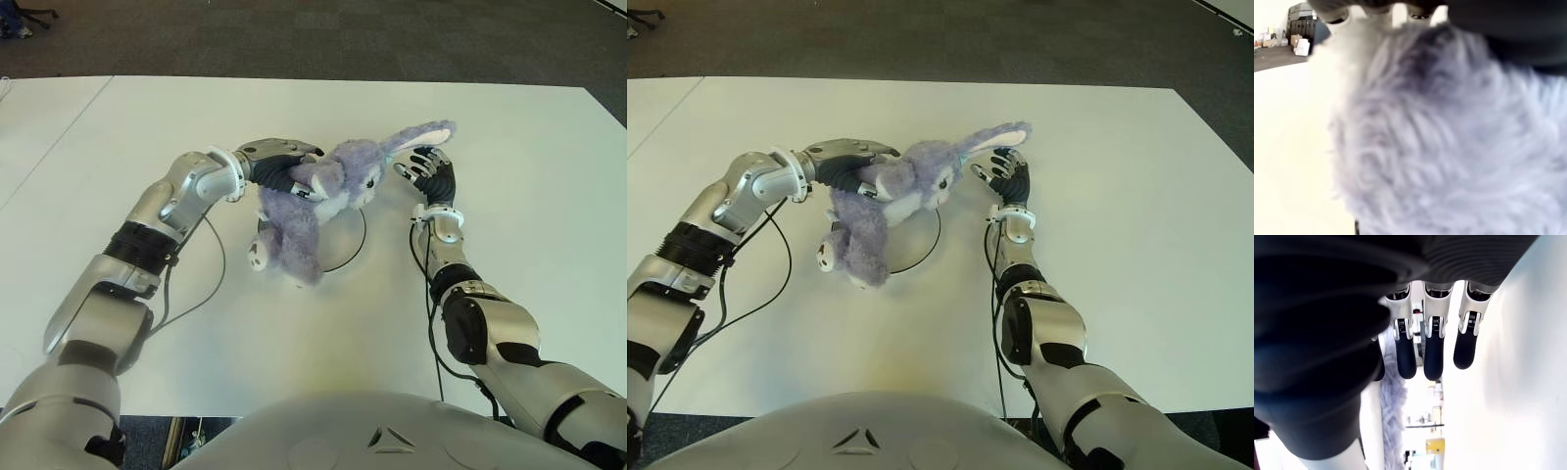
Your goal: Put the doll into the plate.
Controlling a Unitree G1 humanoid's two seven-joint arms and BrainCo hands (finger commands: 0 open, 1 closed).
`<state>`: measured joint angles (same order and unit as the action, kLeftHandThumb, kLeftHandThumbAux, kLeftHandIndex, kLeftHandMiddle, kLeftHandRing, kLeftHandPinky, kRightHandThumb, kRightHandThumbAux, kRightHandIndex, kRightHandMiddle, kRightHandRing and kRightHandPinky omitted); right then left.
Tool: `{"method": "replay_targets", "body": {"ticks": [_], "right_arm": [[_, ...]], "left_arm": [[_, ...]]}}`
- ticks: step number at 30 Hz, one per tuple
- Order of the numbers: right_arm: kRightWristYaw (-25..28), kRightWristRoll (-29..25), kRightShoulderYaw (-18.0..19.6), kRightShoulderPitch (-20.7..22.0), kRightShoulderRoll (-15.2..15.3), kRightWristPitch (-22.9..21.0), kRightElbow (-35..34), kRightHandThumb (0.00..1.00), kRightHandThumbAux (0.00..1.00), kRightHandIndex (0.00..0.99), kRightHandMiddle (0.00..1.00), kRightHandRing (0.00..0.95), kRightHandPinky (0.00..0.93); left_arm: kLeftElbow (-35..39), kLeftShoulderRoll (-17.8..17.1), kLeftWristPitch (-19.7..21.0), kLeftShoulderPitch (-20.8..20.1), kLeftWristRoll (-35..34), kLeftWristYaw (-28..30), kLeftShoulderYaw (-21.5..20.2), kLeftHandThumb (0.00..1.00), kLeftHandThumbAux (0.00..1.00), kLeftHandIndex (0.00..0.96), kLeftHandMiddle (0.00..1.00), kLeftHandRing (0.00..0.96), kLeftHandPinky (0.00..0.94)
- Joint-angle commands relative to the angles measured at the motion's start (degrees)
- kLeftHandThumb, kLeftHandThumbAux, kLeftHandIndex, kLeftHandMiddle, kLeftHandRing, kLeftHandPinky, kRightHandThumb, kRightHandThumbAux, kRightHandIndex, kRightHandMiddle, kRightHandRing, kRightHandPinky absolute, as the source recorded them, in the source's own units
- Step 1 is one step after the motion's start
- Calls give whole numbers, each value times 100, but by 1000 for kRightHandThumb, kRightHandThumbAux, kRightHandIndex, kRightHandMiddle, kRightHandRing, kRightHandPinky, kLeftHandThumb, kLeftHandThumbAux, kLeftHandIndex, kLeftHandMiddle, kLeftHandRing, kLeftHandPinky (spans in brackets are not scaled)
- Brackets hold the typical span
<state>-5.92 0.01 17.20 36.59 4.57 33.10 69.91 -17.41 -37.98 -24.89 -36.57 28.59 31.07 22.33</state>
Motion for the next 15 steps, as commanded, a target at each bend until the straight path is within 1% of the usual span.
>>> {"method": "replay_targets", "body": {"ticks": [1, 6, 8, 10, 13, 15], "right_arm": [[56, -99, 83, -1077, -475, -836, 779, 132, 921, 226, 274, 266, 265], [-37, -13, 19, -1081, -459, -857, 785, 119, 922, 217, 267, 258, 258], [-102, 34, -20, -1084, -452, -868, 789, 104, 924, 214, 265, 259, 265], [-123, 47, -33, -1085, -446, -870, 789, 95, 926, 214, 265, 259, 267], [-84, 22, -15, -1097, -453, -783, 785, 95, 928, 215, 262, 254, 260], [-50, 0, -2, -1086, -461, -782, 783, 111, 930, 223, 266, 259, 275]], "left_arm": [[244, -347, -194, 163, -462, 422, -277, 216, 161, 0, 0, 0, 0], [102, -483, -516, 3, -1128, 515, -659, 269, 201, 0, 0, 0, 0], [86, -480, -647, -3, -1443, 441, -884, 291, 225, 0, 0, 0, 0], [83, -471, -700, 3, -1559, 423, -962, 298, 231, 0, 0, 0, 0], [433, -462, -711, 246, -1919, 252, -1308, 317, 253, 0, 0, 0, 0], [553, -455, -719, 342, -2020, 195, -1444, 332, 272, 0, 0, 0, 0]]}}
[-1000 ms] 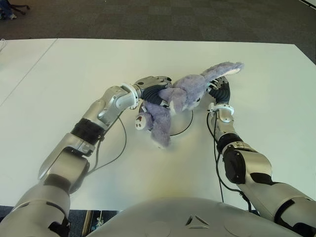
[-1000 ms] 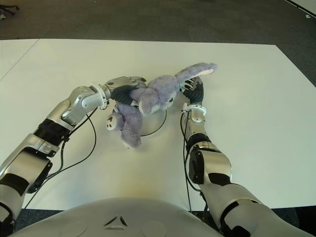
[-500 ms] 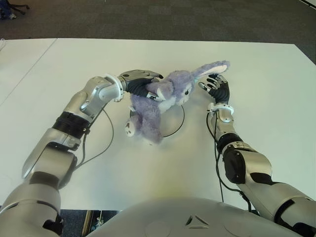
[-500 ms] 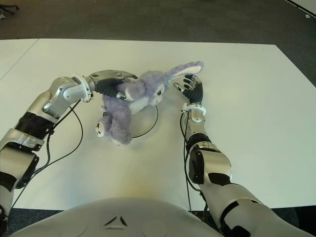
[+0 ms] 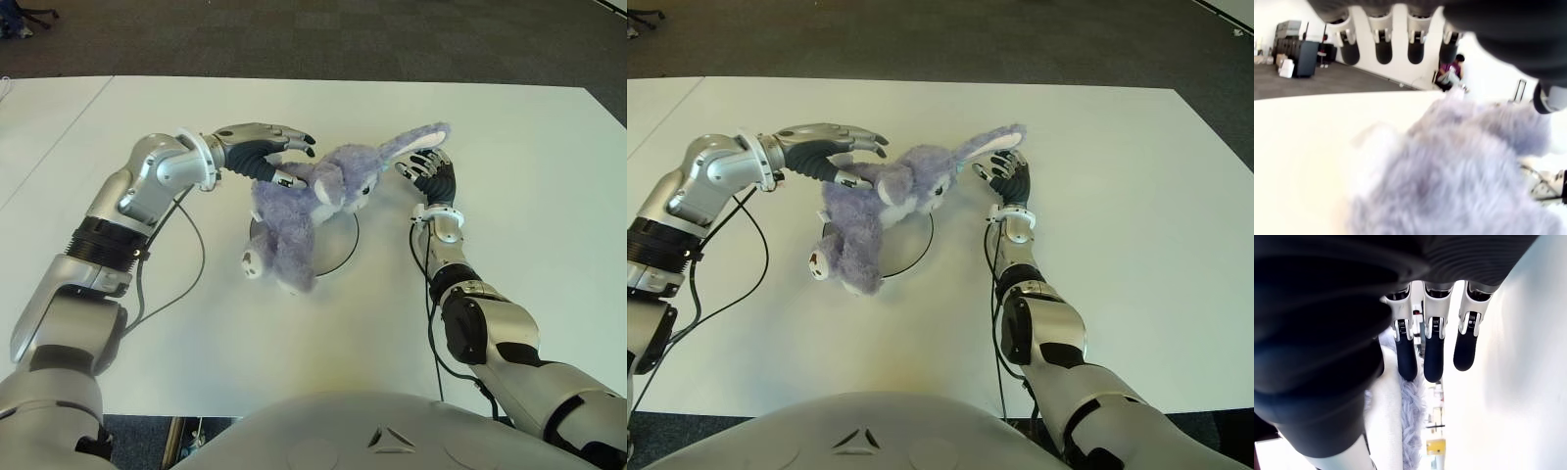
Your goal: Put the doll into the plate.
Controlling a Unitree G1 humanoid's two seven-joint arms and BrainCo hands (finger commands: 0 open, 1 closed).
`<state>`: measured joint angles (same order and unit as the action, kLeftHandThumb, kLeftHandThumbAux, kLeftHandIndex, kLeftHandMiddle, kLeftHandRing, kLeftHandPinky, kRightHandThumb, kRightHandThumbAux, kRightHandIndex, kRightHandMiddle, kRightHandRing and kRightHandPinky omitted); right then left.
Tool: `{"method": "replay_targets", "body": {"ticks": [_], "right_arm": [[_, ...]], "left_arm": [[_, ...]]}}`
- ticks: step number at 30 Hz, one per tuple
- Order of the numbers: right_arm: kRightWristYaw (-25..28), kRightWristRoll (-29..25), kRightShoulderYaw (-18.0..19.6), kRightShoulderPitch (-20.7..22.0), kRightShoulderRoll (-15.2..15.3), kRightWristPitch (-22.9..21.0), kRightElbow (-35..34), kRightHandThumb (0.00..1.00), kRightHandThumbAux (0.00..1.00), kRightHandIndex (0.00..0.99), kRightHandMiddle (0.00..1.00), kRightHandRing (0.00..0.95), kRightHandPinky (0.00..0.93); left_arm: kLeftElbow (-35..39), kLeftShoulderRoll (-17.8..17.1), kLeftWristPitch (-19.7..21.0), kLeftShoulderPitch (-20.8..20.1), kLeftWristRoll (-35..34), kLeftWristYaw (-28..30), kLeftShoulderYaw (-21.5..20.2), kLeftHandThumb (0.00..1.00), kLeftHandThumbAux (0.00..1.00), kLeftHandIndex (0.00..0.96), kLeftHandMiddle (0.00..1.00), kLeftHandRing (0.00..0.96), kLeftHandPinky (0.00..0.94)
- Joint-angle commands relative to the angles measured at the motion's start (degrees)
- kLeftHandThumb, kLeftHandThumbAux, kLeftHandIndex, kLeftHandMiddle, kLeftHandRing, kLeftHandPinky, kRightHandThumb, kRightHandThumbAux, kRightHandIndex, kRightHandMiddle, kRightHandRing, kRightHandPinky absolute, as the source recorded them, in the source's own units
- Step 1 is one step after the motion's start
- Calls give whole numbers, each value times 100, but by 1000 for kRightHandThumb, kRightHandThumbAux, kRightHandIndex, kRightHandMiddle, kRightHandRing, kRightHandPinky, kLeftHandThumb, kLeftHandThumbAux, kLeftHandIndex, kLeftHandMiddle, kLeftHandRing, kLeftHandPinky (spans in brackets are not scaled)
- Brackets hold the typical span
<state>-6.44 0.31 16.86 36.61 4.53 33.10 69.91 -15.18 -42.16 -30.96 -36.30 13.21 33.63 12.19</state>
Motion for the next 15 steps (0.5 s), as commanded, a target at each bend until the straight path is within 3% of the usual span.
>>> {"method": "replay_targets", "body": {"ticks": [1, 7, 12, 15], "right_arm": [[17, -38, 36, -1081, -461, -789, 782, 124, 927, 225, 267, 261, 279], [62, -61, 51, -1072, -456, -818, 780, 133, 921, 226, 273, 266, 273], [-22, -37, 38, -1101, -449, -778, 781, 106, 919, 218, 270, 267, 272], [-115, 26, -18, -1087, -455, -767, 778, 91, 917, 215, 265, 261, 260]], "left_arm": [[371, -30, -111, 349, -508, -76, -479, 336, 277, 0, 0, 0, 0], [352, 97, -292, 463, -437, -378, -755, 348, 306, 0, 57, 22, 0], [-169, 313, -892, 453, -137, -1104, -983, 360, 356, 13, 117, 92, 0], [-389, 426, -1048, 438, -188, -1321, -1063, 372, 376, 37, 142, 124, 10]]}}
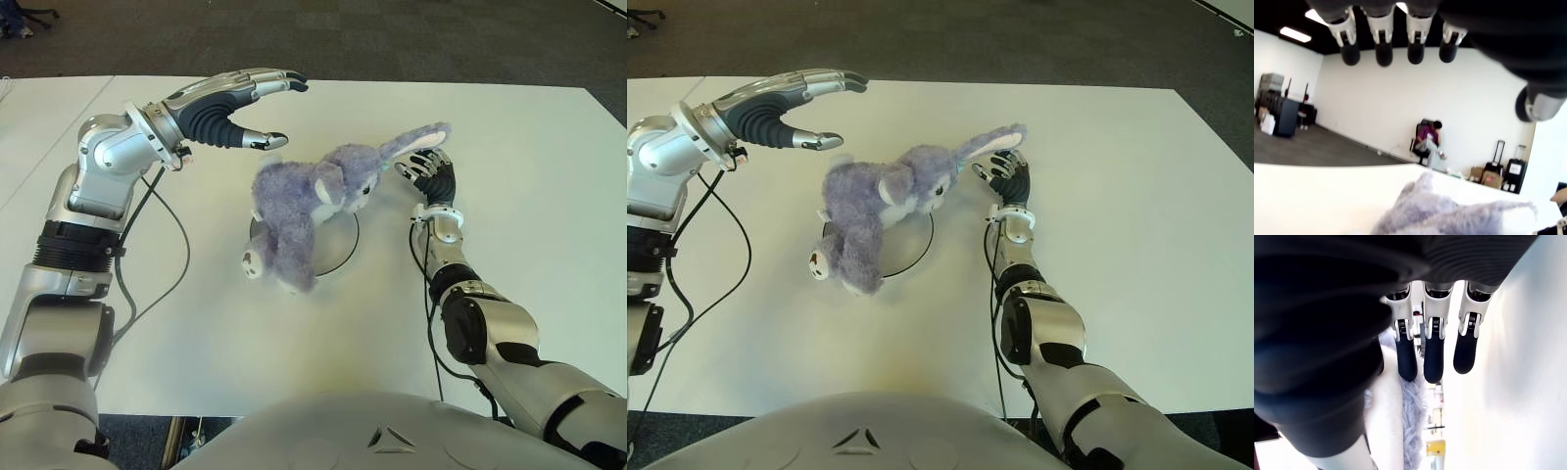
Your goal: Put the doll into the plate.
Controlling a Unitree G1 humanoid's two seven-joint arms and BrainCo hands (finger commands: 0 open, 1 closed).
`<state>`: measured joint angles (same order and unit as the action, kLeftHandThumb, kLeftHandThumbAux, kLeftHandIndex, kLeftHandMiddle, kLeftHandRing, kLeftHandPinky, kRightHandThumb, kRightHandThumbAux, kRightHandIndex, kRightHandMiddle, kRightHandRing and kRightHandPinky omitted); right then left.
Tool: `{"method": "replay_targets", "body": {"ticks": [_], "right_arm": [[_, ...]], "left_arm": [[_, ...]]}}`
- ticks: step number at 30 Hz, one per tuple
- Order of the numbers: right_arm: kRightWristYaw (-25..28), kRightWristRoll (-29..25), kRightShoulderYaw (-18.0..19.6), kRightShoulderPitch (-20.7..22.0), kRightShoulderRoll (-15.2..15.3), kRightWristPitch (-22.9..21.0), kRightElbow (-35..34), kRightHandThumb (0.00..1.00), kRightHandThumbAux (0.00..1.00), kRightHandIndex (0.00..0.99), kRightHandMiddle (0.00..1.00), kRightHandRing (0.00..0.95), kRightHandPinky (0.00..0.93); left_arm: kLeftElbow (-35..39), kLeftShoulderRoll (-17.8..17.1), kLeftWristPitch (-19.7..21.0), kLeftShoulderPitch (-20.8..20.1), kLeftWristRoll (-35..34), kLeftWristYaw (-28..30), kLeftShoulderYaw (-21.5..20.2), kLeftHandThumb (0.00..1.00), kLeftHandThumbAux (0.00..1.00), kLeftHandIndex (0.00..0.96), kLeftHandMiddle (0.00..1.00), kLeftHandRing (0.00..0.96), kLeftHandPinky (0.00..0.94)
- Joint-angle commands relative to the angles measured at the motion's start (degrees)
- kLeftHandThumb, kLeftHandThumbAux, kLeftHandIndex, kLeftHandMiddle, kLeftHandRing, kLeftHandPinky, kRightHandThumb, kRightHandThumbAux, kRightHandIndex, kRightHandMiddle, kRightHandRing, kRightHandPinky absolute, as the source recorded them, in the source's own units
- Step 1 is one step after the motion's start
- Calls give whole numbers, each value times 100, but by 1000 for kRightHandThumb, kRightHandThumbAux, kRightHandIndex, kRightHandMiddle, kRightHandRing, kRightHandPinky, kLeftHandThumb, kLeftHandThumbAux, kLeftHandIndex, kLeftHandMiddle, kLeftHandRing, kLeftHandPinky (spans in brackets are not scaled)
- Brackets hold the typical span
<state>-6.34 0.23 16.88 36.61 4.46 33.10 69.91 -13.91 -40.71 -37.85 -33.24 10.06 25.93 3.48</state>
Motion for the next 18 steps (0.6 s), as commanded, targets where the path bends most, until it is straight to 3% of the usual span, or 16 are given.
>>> {"method": "replay_targets", "body": {"ticks": [1, 8, 13, 15, 18], "right_arm": [[-162, 63, -51, -1073, -451, -774, 776, 78, 917, 213, 256, 252, 254], [-79, 55, -67, -1069, -440, -852, 782, 65, 917, 201, 245, 238, 241], [-33, 40, -61, -1081, -434, -849, 781, 61, 910, 198, 249, 243, 255], [-12, 22, -46, -1085, -434, -842, 780, 63, 914, 200, 254, 249, 262], [28, -44, 22, -1099, -446, -823, 783, 88, 918, 207, 262, 256, 269]], "left_arm": [[-574, 332, -403, 132, 86, -626, -232, 398, 381, 63, 158, 134, 37], [-676, 450, -446, 88, 109, -1141, -506, 430, 418, 131, 167, 128, 118], [-713, 428, -243, 34, 215, -1455, -672, 369, 520, 144, 144, 117, 192], [-765, 412, -210, 22, 219, -1503, -701, 321, 570, 133, 126, 109, 180], [-1735, 259, -306, -229, -1, -1488, -835, 240, 600, 116, 105, 103, 168]]}}
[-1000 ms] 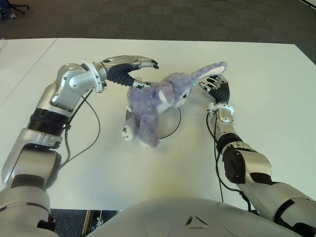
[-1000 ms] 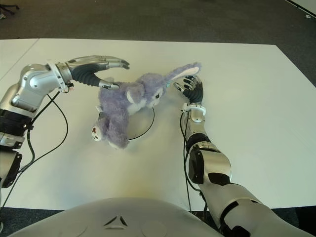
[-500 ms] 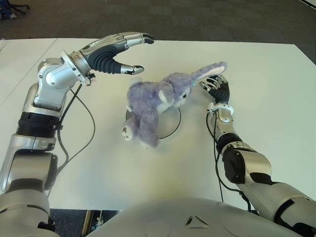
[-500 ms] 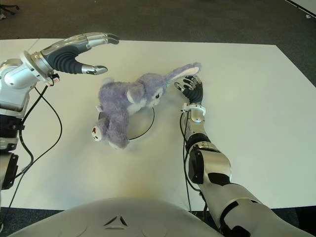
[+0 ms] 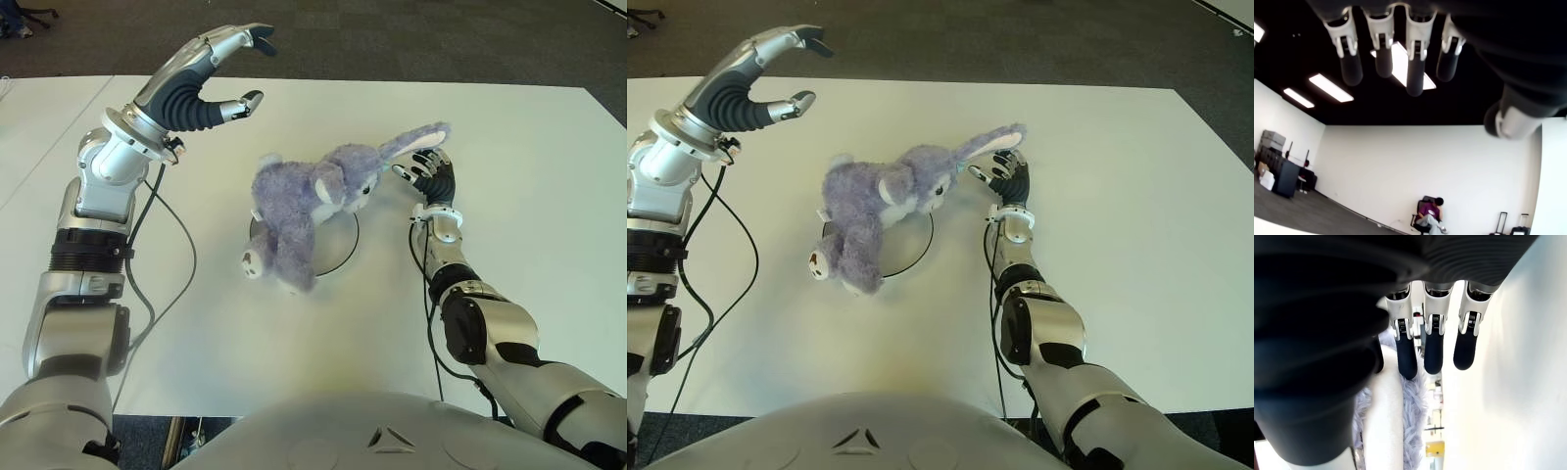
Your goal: Put the doll into the plate.
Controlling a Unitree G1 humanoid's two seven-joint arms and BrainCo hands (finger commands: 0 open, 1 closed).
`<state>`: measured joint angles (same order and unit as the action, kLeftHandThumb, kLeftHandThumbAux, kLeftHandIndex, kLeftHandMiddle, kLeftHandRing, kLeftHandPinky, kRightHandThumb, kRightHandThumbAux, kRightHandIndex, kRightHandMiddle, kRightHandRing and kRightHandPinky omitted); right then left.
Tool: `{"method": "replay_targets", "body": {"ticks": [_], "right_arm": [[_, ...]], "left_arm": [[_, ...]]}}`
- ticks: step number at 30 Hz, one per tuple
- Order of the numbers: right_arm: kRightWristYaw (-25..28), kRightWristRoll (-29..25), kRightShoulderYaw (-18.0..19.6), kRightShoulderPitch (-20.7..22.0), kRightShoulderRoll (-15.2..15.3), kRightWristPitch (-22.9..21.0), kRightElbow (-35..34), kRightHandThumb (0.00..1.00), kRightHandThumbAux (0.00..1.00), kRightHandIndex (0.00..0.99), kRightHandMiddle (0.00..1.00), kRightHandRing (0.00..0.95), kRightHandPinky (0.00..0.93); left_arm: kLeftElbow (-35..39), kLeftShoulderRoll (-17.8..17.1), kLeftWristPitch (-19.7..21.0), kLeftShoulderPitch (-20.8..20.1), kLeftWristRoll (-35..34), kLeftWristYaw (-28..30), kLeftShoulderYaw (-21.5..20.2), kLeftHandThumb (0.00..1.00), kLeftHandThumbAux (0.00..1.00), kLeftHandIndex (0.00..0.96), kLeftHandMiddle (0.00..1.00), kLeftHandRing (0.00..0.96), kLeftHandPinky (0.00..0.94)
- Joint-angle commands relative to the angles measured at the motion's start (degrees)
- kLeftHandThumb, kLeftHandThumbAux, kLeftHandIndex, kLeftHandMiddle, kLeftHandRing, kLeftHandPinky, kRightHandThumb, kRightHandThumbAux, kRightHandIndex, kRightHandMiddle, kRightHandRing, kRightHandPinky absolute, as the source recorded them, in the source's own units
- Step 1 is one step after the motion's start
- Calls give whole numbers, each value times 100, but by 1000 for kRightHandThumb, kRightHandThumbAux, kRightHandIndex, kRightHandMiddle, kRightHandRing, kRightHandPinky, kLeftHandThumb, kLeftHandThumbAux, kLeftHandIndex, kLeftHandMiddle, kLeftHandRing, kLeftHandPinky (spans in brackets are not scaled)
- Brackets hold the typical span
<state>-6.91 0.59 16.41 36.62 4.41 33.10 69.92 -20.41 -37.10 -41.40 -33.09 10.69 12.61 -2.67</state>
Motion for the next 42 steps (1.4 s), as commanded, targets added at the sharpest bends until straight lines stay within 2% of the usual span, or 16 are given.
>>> {"method": "replay_targets", "body": {"ticks": [1, 4, 5, 10, 11, 15, 18, 23, 26, 31, 33, 38, 42], "right_arm": [[85, -88, 83, -1103, -445, -821, 784, 90, 920, 208, 264, 258, 268], [110, -123, 125, -1095, -449, -802, 781, 103, 926, 213, 268, 263, 277], [134, -142, 145, -1091, -447, -800, 781, 127, 928, 220, 275, 272, 285], [220, -210, 212, -1083, -446, -787, 777, 149, 924, 226, 278, 273, 271], [227, -214, 219, -1083, -443, -790, 777, 150, 922, 229, 280, 274, 273], [227, -203, 225, -1083, -437, -799, 777, 152, 918, 229, 279, 273, 271], [217, -183, 219, -1074, -437, -825, 776, 154, 922, 228, 279, 270, 268], [229, -154, 211, -1080, -420, -787, 773, 152, 917, 226, 273, 260, 255], [185, -108, 170, -1071, -380, -839, 772, 127, 913, 220, 265, 253, 251], [142, -65, 126, -1078, -359, -848, 772, 91, 917, 208, 254, 242, 244], [132, -60, 118, -1081, -353, -843, 772, 83, 917, 206, 252, 241, 243], [-27, 51, 7, -1102, -352, -837, 774, 56, 915, 204, 249, 247, 261], [225, -157, 176, -1097, -350, -822, 771, 91, 921, 209, 261, 258, 269]], "left_arm": [[-1327, -105, 5, -303, -105, -166, -247, 209, 624, 102, 93, 99, 162], [-2054, -27, -178, -495, -200, -243, -327, 182, 650, 89, 81, 93, 143], [-2225, 16, -211, -540, -235, -267, -344, 162, 686, 77, 75, 90, 140], [-3297, 339, -462, -698, -546, -383, -553, 138, 744, 61, 64, 85, 126], [-3436, 403, -473, -705, -588, -412, -581, 118, 750, 49, 55, 74, 95], [-3955, 698, -320, -853, -676, -514, -617, 97, 740, 34, 44, 57, 62], [-4547, 1132, 99, -1098, -687, -974, -669, 59, 717, 22, 41, 48, 44], [-5089, 1388, 375, -1215, -644, -1516, -698, 7, 687, 13, 36, 38, 39], [-5377, 1713, 690, -1071, -1112, -1379, -1095, 0, 672, 15, 27, 24, 23], [-5454, 2098, 576, -774, -1540, -1174, -1497, 0, 681, 9, 17, 3, 13], [-5464, 2162, 538, -713, -1595, -1127, -1562, 0, 684, 8, 16, 2, 13], [-5529, 2703, 501, -364, -1715, -968, -1658, 0, 696, 2, 17, 0, 10], [-5600, 3104, 524, -22, -1696, -918, -1637, 0, 682, 1, 17, 0, 7]]}}
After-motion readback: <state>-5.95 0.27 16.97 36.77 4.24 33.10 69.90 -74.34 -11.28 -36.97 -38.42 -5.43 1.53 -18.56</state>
